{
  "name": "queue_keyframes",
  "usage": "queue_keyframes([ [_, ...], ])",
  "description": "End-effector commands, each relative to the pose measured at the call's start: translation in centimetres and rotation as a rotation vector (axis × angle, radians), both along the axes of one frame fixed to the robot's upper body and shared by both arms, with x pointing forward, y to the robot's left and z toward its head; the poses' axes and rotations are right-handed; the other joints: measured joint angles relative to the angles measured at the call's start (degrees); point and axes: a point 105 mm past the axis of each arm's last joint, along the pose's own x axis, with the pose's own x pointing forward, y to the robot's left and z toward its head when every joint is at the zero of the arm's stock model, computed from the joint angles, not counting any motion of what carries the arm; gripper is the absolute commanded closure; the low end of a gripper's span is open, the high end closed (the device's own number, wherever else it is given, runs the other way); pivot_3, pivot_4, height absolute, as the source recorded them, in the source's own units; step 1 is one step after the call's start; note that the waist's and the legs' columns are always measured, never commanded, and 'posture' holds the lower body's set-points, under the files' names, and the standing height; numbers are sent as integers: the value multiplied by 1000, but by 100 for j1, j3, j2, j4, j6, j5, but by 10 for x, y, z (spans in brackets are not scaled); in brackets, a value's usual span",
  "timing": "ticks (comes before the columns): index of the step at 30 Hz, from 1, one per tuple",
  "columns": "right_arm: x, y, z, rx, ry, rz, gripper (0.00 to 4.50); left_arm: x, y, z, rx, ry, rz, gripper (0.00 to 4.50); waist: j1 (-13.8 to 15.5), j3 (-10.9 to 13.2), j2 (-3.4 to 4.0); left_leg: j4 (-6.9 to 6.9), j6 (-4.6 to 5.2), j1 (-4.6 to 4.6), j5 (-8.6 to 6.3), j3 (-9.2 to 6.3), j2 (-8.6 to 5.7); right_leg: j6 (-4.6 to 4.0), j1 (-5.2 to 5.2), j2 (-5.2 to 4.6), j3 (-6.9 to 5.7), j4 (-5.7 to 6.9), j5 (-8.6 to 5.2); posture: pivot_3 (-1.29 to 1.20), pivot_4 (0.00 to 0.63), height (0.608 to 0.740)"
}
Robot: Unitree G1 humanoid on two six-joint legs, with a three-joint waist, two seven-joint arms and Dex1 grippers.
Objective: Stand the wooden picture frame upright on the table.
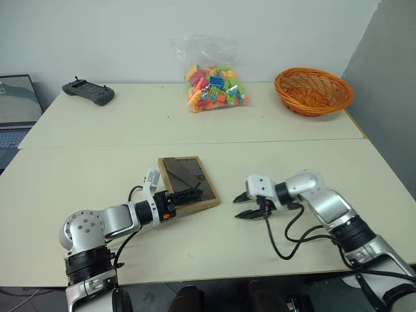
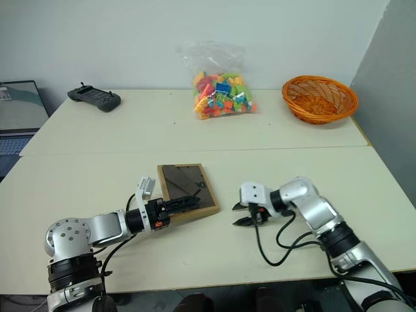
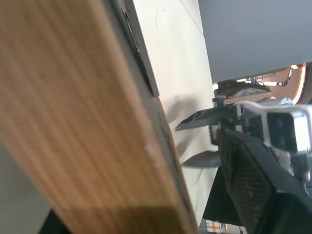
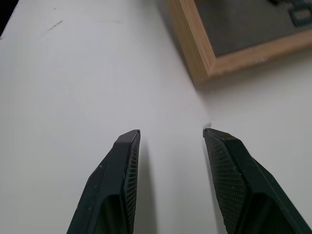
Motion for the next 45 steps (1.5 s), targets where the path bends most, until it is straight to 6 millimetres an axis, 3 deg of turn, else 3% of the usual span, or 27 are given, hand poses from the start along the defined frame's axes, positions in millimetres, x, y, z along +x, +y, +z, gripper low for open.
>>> queue_keyframes([
  [1, 15, -4, 30, 95, -20, -80, 2306, -2, 3, 13, -30, -66, 6, 2427, -15, 0, 0, -1, 0, 0, 0, 0, 1, 0, 0, 1, 0, 0, 0, 0, 150, 740],
  [5, 33, -3, 51, 177, -28, -166, 2306, 1, 2, 22, -42, -109, 4, 3153, -17, 1, 0, -2, 0, 1, 0, -2, 1, 0, -1, 3, 3, 0, 0, 0, 150, 740],
  [8, 46, 4, 77, 277, -37, -218, 2306, 8, -2, 36, -38, -165, -5, 3661, -8, 2, -1, -2, 0, -2, 0, -2, 0, -1, -2, 3, 2, 0, 0, 0, 150, 740],
  [12, 45, 18, 114, 449, 85, -221, 2306, 6, -16, 61, -56, -276, -94, 3661, -5, 5, -3, -1, -1, -8, 0, -3, 0, -1, -4, 2, 0, -2, 0, 0, 150, 740],
  [17, 38, 43, 134, 523, 148, -169, 2306, -3, -29, 77, -43, -372, -218, 3661, 3, 5, -2, 0, -1, -14, 0, -2, -1, -1, -9, 1, 1, -5, 1, 0, 150, 740],
  [20, 38, 57, 137, 536, 149, -147, 2306, -3, -32, 79, -24, -402, -243, 3661, -14, 7, 1, -3, -1, -13, 0, -1, -1, -1, -12, 1, 2, -1, 1, 0, 150, 740],
  [23, 34, 68, 143, 553, 168, -97, 1967, -1, -34, 81, -12, -422, -254, 3661, -15, 7, 2, -4, -1, -14, 0, -1, -1, -1, -16, 1, 1, 1, 1, 0, 150, 740],
  [27, 29, 80, 140, 530, 145, -57, 1158, 0, -35, 80, 2, -430, -270, 3661, -15, 7, 2, -4, 0, -14, 0, -1, -1, -1, -16, 1, 1, 0, 1, 0, 150, 740],
  [31, 8, 90, 137, 503, 154, 37, 178, -1, -38, 78, 8, -436, -283, 3661, -12, 8, 2, -4, 1, -16, -1, -2, -2, -1, -16, 1, 1, 0, 1, 0, 150, 740],
  [37, -13, 78, 136, 473, 198, 101, 178, -1, -36, 78, 8, -439, -274, 3661, -6, 8, 2, -4, 2, -17, -1, -4, -2, -1, -17, 1, 1, 0, 1, 0, 150, 740],
  [45, 3, 45, 135, 460, 139, -35, 178, -6, -35, 81, -22, -429, -289, 3661, -11, 8, 2, -4, 10, -17, -6, -4, -2, -1, -16, 1, 0, 0, 1, 0, 150, 740],
])
